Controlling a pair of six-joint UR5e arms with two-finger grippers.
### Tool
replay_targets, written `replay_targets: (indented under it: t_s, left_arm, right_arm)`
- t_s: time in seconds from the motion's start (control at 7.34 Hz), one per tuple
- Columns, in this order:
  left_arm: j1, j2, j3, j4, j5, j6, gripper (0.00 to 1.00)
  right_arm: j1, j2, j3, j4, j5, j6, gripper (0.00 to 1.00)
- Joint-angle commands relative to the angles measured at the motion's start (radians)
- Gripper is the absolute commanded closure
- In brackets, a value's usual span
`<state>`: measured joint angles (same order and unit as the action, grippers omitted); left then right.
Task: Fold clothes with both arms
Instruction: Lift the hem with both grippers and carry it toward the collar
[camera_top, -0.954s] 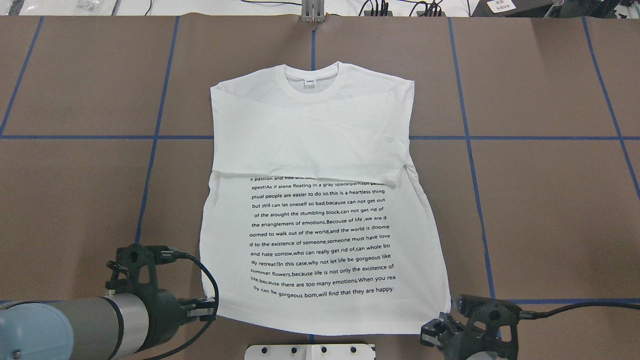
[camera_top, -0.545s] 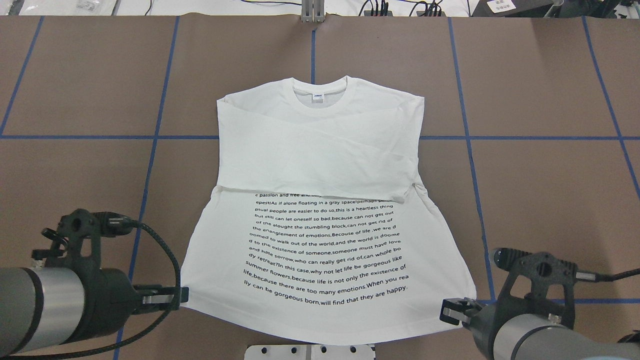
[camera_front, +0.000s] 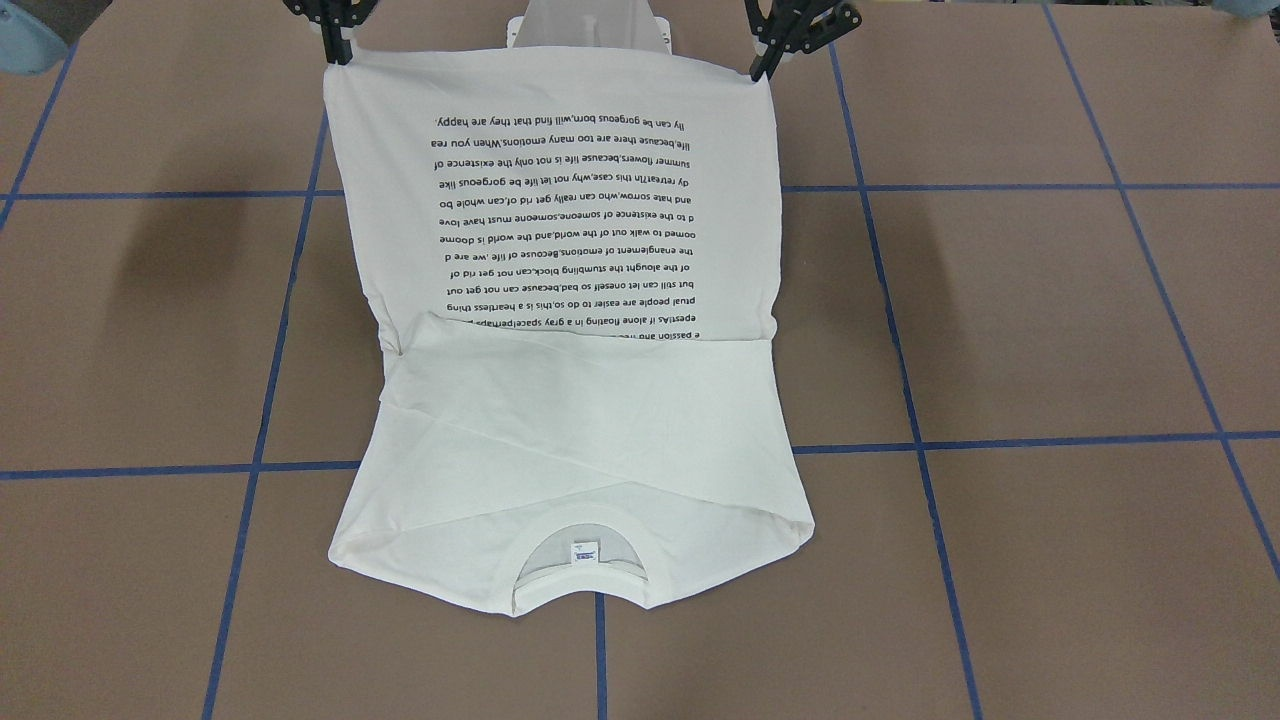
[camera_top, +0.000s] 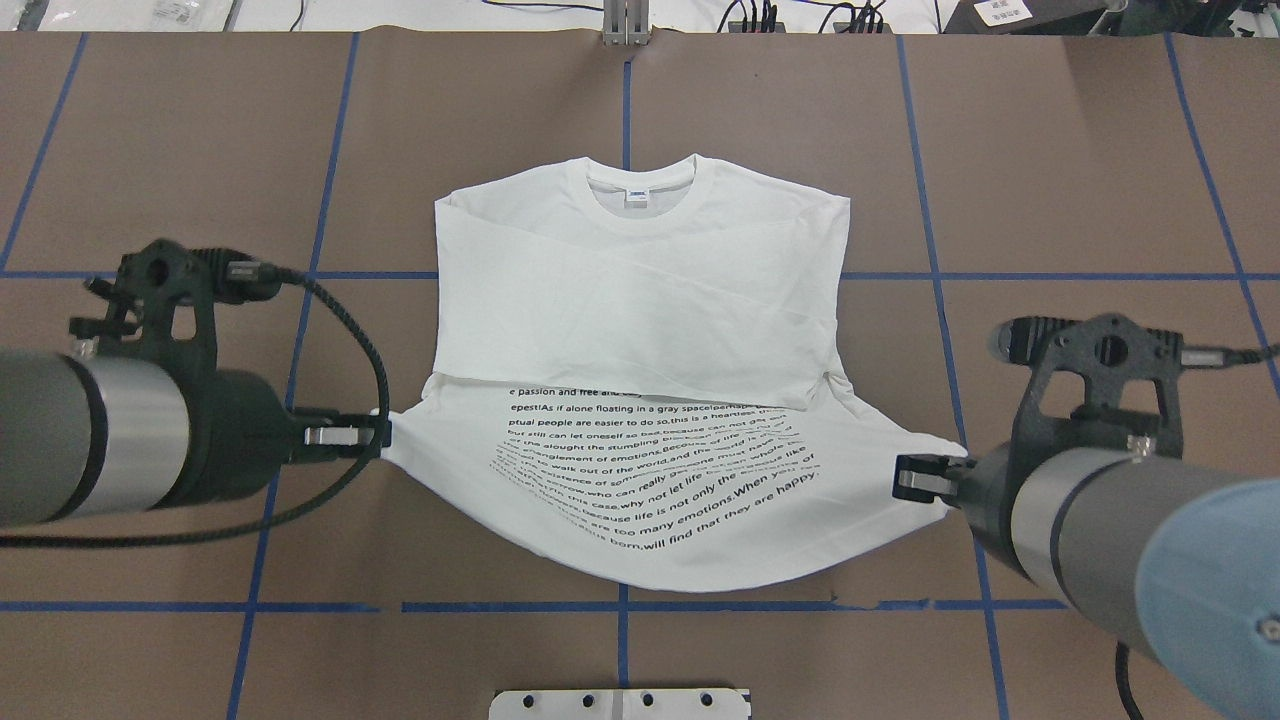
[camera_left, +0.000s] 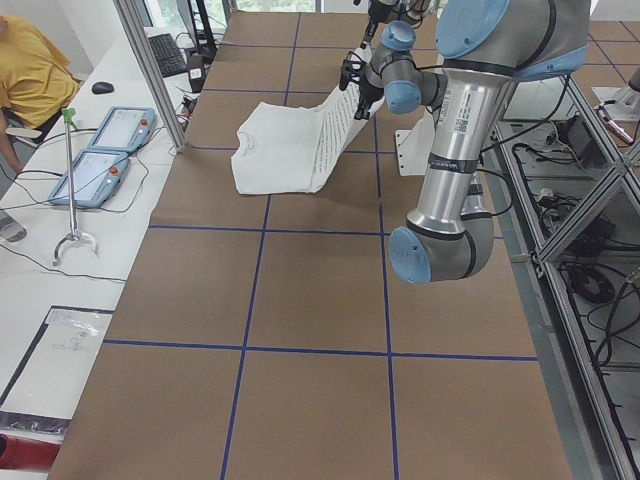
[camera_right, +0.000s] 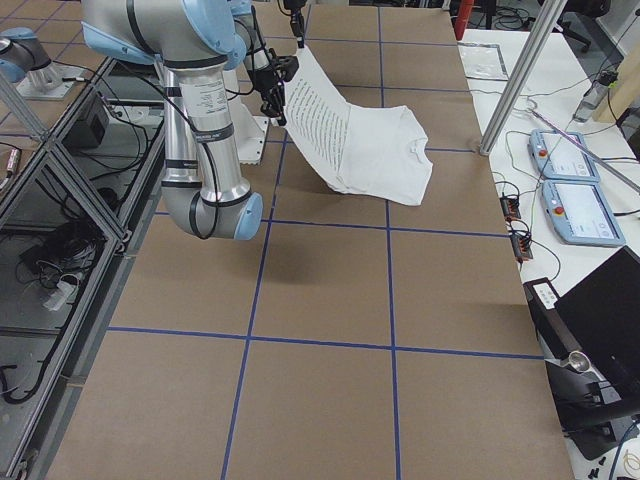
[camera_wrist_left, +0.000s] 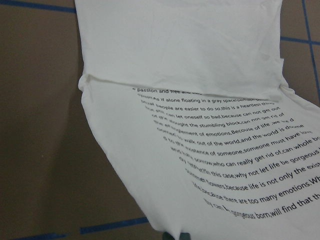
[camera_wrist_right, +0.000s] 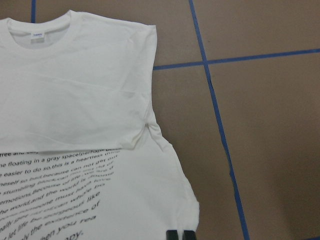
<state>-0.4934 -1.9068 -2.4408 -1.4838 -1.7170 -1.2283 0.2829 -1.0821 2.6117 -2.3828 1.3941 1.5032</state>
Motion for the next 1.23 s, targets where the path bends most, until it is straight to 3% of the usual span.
replay_targets:
  t_s: [0.0,0.14,0.55,0.82,1.09]
  left_arm:
    - [-0.163,-0.086,0.167,0.0,-0.015,0.158,1.0]
    - [-0.215,-0.122,0.246,-0.025,-0.018,0.192,1.0]
    - [-0.295,-0.213,0.562,-0.201,-0.007,0.249,1.0]
    - [-0.303,-0.259,0.772,-0.379,-0.003,0.256,1.0]
    - [-0.301,-0.337,1.013,-0.517,0.052,0.257,1.0]
  right_arm:
    - [0.23,0.016,-0.231,0.252,0.157,-0.161,1.0]
    - [0.298,0.018,-0.331,0.369,0.172,-0.22,1.0]
    - [0.456,0.022,-0.562,0.555,0.215,-0.316,1.0]
    - [0.508,0.137,-0.794,0.641,0.214,-0.325,1.0]
    - [0.516,0.172,-1.009,0.791,0.212,-0.337,1.0]
